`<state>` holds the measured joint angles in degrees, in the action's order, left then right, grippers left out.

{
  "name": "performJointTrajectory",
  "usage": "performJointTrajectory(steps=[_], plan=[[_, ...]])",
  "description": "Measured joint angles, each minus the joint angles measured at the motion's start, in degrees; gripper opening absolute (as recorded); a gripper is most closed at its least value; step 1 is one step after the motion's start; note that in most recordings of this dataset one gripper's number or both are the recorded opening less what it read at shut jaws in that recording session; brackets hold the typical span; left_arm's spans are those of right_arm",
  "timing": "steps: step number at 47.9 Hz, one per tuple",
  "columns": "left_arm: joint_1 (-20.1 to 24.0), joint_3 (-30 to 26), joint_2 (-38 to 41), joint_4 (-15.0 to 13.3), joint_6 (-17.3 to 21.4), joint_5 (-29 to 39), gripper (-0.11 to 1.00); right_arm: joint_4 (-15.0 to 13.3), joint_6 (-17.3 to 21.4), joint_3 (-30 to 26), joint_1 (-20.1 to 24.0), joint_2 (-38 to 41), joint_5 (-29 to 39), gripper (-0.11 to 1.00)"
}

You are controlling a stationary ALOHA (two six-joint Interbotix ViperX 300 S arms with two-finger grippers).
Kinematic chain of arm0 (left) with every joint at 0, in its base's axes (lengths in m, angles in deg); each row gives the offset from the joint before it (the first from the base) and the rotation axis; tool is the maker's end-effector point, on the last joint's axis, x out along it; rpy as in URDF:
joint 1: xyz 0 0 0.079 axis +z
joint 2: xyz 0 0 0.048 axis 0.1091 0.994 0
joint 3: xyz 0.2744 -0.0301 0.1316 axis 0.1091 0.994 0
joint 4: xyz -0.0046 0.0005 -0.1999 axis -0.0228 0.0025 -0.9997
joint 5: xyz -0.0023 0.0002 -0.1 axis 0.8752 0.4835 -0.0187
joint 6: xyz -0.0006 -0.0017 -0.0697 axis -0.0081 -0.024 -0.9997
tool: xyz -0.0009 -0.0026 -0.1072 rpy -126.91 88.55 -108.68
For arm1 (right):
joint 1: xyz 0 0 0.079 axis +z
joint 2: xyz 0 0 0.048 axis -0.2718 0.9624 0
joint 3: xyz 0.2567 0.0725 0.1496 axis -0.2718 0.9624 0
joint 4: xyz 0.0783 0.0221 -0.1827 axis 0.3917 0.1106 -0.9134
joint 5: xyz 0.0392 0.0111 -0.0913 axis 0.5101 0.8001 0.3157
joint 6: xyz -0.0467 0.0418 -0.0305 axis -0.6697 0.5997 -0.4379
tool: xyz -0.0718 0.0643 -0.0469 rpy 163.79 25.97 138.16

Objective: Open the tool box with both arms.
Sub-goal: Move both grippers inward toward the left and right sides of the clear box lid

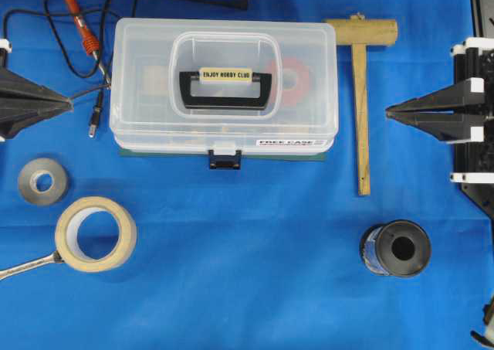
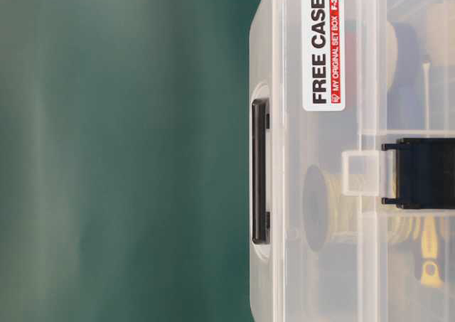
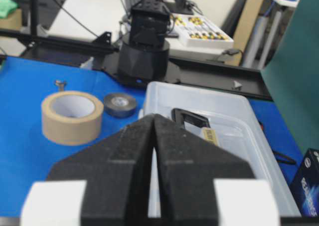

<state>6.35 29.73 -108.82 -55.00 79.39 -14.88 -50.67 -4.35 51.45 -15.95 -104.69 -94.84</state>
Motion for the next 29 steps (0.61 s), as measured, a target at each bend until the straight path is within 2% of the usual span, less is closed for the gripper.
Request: performJointTrajectory(steps=[6, 25, 27, 29], plan=[[0.00, 0.00, -0.18, -1.41, 0.09, 4.39, 0.00, -0.09, 0.00, -0.44, -0.18, 0.35, 1.41, 0.00], [1.05, 0.00, 0.97, -1.58, 0.44, 15.64, 0.00, 1.32, 0.18, -4.13, -1.58, 6.68, 13.54, 0.01], [1.32, 0.09, 1.23, -1.49, 0.35, 16.35, 0.00, 1.49, 0.18, -4.13, -1.85, 7.38, 13.97, 0.02], [1.67, 0.09, 1.41, -1.58, 0.35, 17.23, 0.01, 1.67, 0.18, -4.13, -2.02, 8.17, 14.24, 0.09]])
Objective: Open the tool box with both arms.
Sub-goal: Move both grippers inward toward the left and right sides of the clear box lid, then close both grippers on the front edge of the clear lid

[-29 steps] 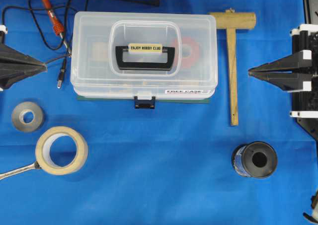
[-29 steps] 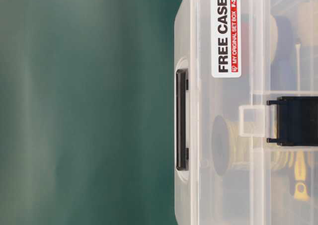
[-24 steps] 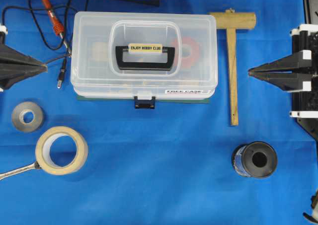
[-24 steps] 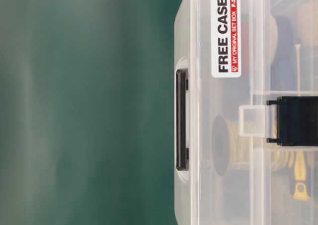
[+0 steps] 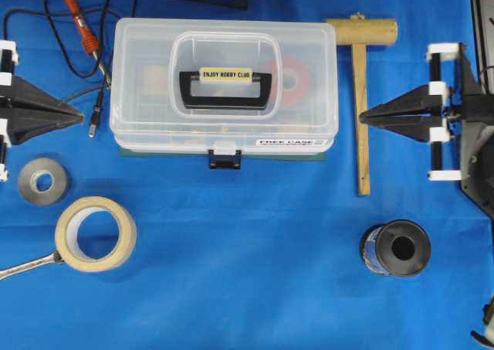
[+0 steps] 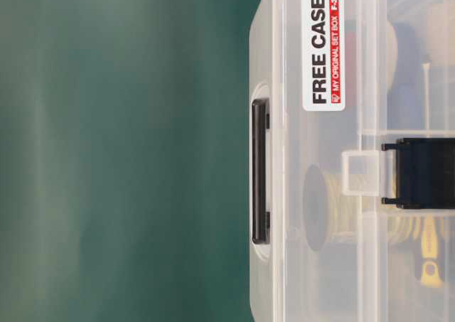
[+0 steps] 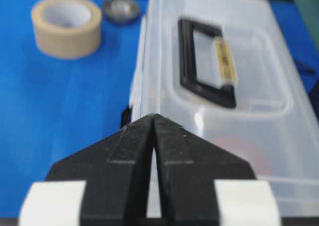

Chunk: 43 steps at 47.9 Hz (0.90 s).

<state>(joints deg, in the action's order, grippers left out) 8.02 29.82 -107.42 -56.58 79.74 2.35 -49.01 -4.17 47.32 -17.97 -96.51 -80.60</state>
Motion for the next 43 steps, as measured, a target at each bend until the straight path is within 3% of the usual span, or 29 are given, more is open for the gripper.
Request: performJointTrajectory(steps=[5, 10, 14, 17, 20, 31, 43], plan=[[0.88, 0.00, 0.70, 0.00, -0.09, 3.25, 0.12, 0.44, 0.09, 0.00, -0.26, 2.29, 1.14, 0.39], [1.14, 0.26, 1.58, 0.00, -0.62, 7.21, 0.40, 0.53, 0.00, 0.00, -0.35, 5.01, 3.16, 0.70], [1.14, 0.53, 2.37, -0.09, -0.62, 10.37, 0.65, 0.62, 0.09, -0.09, -0.35, 7.21, 4.83, 0.85], [1.14, 0.62, 3.25, 0.00, -0.26, 12.22, 0.82, 0.70, 0.18, -0.26, -0.44, 8.79, 6.15, 0.85], [1.14, 0.70, 3.96, 0.00, -0.26, 12.83, 0.89, 0.88, 0.18, -0.62, -0.62, 10.46, 7.47, 0.85], [1.85, 0.70, 6.94, -0.09, 0.00, 13.10, 0.86, 1.23, 0.18, -1.58, -1.58, 13.97, 9.84, 0.85], [7.38, 0.70, 10.28, 0.00, 2.02, 12.04, 0.86, 1.23, 0.18, -1.93, -6.94, 15.12, 10.11, 0.85]])
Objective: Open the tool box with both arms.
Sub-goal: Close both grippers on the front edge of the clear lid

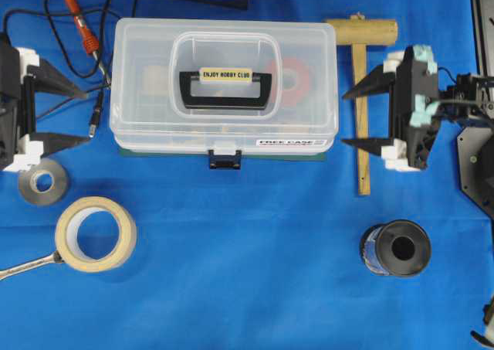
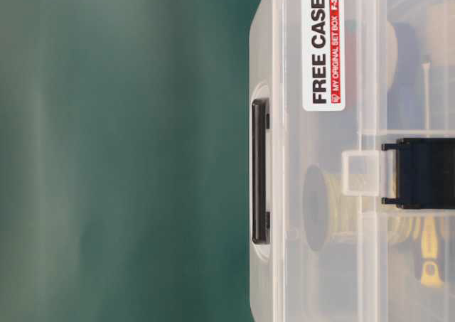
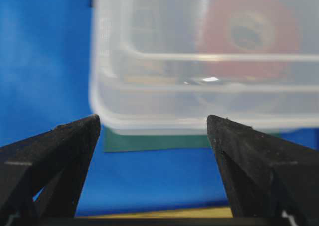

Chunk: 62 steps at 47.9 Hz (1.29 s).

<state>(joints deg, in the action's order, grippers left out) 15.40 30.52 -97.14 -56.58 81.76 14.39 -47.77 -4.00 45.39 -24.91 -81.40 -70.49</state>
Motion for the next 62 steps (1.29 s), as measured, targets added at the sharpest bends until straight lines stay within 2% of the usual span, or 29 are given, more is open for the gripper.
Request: performJointTrajectory(steps=[9, 16, 26, 43, 62], plan=[[3.78, 0.00, 2.11, 0.00, 4.57, -0.79, 0.86, -0.09, -0.09, -0.35, -3.78, 0.97, 0.70, 0.85], [6.15, 0.00, 3.87, -0.09, 6.42, -0.79, 0.86, -0.18, -0.09, -0.70, -5.10, 1.93, 1.85, 0.85], [7.21, -0.26, 6.15, 0.00, 6.59, -1.23, 0.86, -0.18, -0.09, -1.23, -5.10, 2.99, 2.02, 0.85], [7.21, -1.76, 9.23, 0.00, 6.33, -7.29, 0.86, -0.35, -0.09, -1.93, -5.10, 3.78, -0.44, 0.85], [7.21, -3.52, 11.51, 0.09, 6.24, -8.79, 0.86, -0.44, -0.26, -2.29, -5.10, 4.48, -1.14, 0.85]])
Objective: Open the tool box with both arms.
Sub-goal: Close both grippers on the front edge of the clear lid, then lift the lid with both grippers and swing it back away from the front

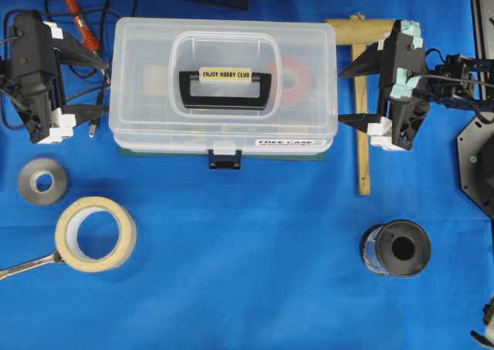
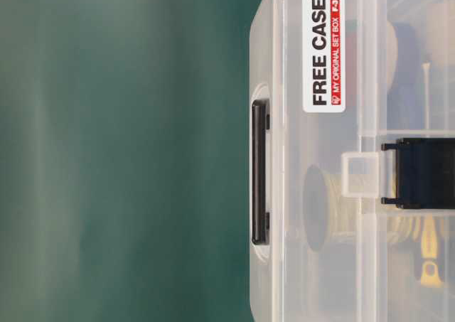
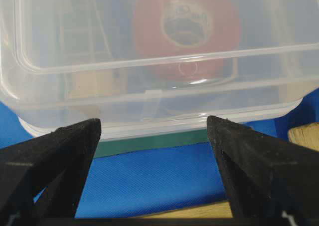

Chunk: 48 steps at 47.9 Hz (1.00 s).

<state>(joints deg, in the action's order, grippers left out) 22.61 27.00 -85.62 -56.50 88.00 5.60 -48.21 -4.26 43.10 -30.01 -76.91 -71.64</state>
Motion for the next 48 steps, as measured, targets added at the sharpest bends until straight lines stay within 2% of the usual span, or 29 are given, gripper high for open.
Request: performJointTrajectory(steps=[24, 48], plan=[[0.00, 0.00, -0.09, -0.09, -0.18, -2.02, 0.86, -0.09, -0.09, -0.62, -0.09, -0.53, 0.35, 0.85], [0.62, 0.00, -4.83, -0.09, -0.18, -3.25, 0.86, -0.26, -0.35, -1.32, -0.79, -5.80, 1.85, 0.85]])
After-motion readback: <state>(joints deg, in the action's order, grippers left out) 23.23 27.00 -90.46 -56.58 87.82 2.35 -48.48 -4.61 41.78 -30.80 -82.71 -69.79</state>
